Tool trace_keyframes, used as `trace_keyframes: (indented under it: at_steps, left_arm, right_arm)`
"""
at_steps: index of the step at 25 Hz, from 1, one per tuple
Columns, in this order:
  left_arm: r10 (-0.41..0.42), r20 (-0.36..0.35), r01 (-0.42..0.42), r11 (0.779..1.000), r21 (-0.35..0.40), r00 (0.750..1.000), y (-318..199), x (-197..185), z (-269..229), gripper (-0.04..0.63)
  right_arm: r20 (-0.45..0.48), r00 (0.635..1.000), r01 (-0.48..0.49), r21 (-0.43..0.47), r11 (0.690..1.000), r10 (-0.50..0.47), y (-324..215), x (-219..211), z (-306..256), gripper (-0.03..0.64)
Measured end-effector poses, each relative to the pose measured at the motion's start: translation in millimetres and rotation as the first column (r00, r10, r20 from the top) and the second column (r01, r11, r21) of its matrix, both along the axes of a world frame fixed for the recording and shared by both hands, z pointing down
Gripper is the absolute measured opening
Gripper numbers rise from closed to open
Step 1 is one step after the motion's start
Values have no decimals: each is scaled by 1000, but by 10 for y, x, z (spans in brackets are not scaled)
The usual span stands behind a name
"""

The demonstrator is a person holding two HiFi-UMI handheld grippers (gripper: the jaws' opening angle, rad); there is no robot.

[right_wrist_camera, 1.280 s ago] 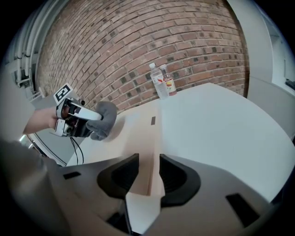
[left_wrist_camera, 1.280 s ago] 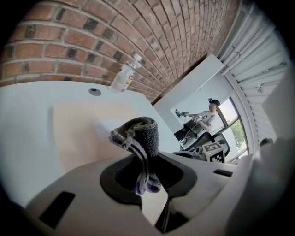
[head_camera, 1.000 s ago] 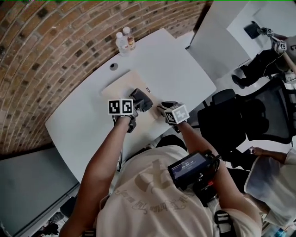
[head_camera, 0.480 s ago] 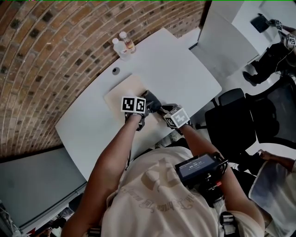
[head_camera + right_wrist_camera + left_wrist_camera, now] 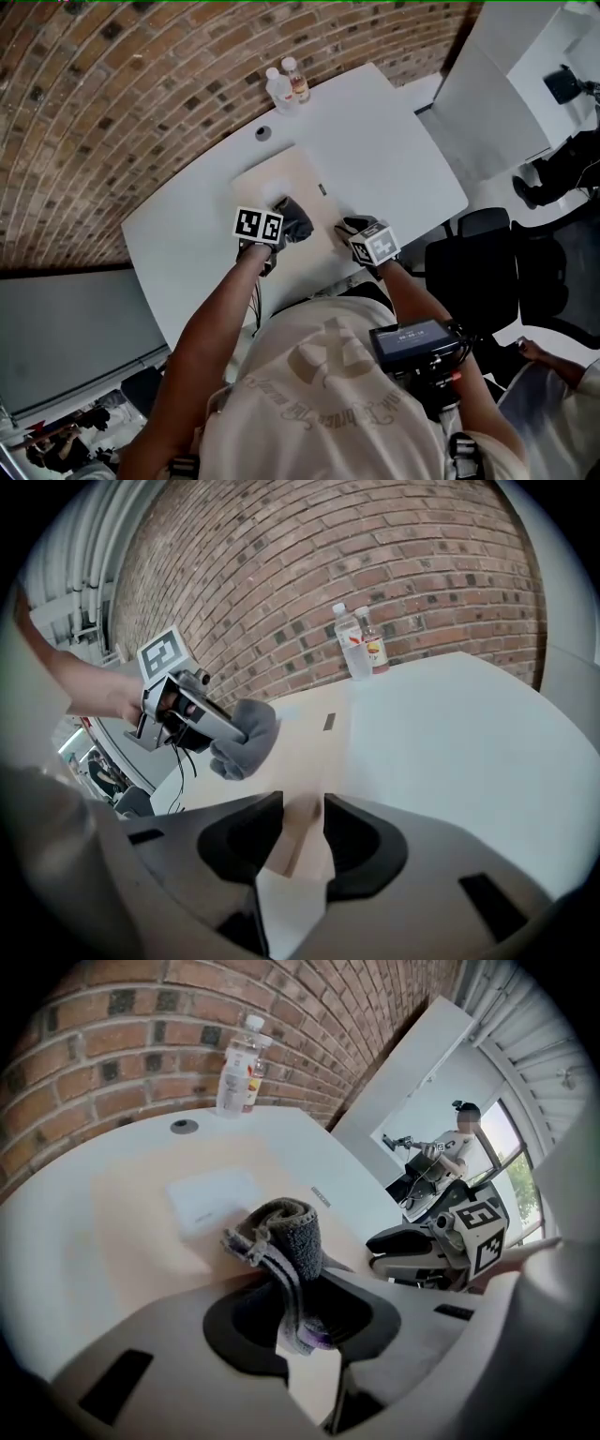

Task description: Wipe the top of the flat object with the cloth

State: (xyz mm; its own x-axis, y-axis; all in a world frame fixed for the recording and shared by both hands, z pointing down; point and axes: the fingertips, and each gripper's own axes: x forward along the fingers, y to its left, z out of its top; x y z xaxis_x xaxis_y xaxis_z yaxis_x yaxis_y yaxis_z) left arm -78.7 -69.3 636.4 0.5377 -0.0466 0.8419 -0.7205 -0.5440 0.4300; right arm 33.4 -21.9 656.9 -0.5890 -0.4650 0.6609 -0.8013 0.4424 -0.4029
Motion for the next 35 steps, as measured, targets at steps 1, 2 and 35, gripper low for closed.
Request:
trace_keyframes:
  at_steps: [1, 2, 35]
  left_arm:
    - [-17, -1, 17, 1000, -2, 1000, 15, -94, 0, 95]
    - [-36, -2, 36, 999, -5, 999, 29, -188, -1, 95]
    - [-146, -142, 141, 989, -44, 979, 583, 45, -225, 95]
  right_arm:
    - [2, 1000, 1, 1, 1000, -1, -4, 0, 2, 147]
    - [5, 1000, 2, 0, 1000, -2, -8, -2, 4, 147]
    - [151, 987, -65, 57, 996, 56, -249, 159, -269, 134]
